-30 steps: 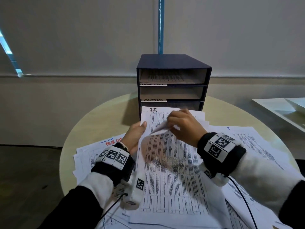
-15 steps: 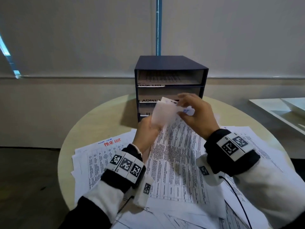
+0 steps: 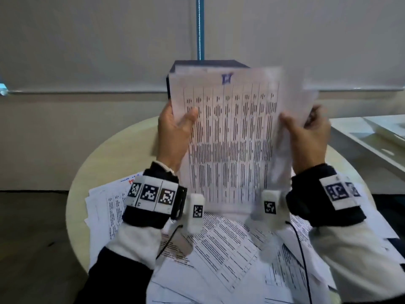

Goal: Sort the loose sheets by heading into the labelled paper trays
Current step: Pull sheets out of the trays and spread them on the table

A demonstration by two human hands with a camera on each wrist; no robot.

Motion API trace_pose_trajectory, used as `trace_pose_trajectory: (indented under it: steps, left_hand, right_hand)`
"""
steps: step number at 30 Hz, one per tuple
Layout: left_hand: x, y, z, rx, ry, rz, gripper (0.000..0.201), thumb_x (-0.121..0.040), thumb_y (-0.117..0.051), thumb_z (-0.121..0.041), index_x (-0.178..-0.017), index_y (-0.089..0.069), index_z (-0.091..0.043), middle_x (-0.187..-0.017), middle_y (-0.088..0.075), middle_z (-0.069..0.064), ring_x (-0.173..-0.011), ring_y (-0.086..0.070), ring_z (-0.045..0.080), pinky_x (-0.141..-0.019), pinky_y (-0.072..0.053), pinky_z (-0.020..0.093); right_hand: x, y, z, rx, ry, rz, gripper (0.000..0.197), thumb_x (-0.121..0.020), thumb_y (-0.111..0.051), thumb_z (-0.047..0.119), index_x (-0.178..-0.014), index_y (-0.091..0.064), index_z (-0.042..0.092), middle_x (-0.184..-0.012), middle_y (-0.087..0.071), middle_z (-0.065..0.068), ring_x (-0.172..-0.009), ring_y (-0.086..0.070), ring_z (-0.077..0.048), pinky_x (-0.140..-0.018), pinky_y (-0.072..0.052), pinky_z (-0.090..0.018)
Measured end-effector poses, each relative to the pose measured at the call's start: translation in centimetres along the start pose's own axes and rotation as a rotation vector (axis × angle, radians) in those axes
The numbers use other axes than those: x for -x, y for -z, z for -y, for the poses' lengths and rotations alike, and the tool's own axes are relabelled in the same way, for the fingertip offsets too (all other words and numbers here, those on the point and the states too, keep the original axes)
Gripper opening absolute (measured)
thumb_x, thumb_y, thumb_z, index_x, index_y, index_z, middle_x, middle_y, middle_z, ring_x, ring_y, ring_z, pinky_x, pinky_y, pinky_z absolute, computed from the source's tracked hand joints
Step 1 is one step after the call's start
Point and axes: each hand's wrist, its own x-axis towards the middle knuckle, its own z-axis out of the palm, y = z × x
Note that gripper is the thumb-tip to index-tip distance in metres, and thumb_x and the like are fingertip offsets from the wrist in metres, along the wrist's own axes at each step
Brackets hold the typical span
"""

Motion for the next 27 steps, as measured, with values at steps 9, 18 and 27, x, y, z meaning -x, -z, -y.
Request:
trace_pose_trajectory:
  steps: [9,18,27]
  left_hand:
    - [-0.9,0.5,-0.8,-0.047,-0.066,0.011,0.042,-0.085,-0.062,-0.008,-0.121,-0.047,0.007,-0.102,-0.067,0.006,-0.090,-0.068,0.010,-0.082,-0.056,0.030]
    - [-1.1,-0.3,0.0,-0.090,0.019,-0.027,0.014,-0.093,-0.052,-0.015,-0.106,-0.056,-0.018,-0.108,-0.065,0.000,-0.104,-0.063,0.018,-0.090,-0.053,0.034]
    - [0.7,-0.6,4.5,-0.228,0.295,0.063,0.055,-0.090,-0.054,-0.039,-0.132,-0.042,-0.005,-0.131,-0.053,0.006,-0.123,-0.050,0.023,-0.105,-0.041,0.043]
  right_hand:
    - [0.5,-1.2,2.5,-0.086,0.143,0.074,0.031,-0.073,-0.070,0.025,-0.089,-0.043,0.023,-0.096,-0.059,0.000,-0.088,-0.059,-0.008,-0.083,-0.050,-0.023]
    - [0.3,-2.7,2.1,0.078,0.166,0.056,0.015,-0.084,-0.052,0.014,-0.097,-0.050,0.020,-0.095,-0.062,0.003,-0.086,-0.061,-0.006,-0.080,-0.052,-0.024]
    - [0.7,-1.1,-1.7,0.255,-0.076,0.025,0.019,-0.088,-0.058,0.022,-0.106,-0.059,0.016,-0.105,-0.065,-0.004,-0.094,-0.061,-0.016,-0.091,-0.051,-0.038]
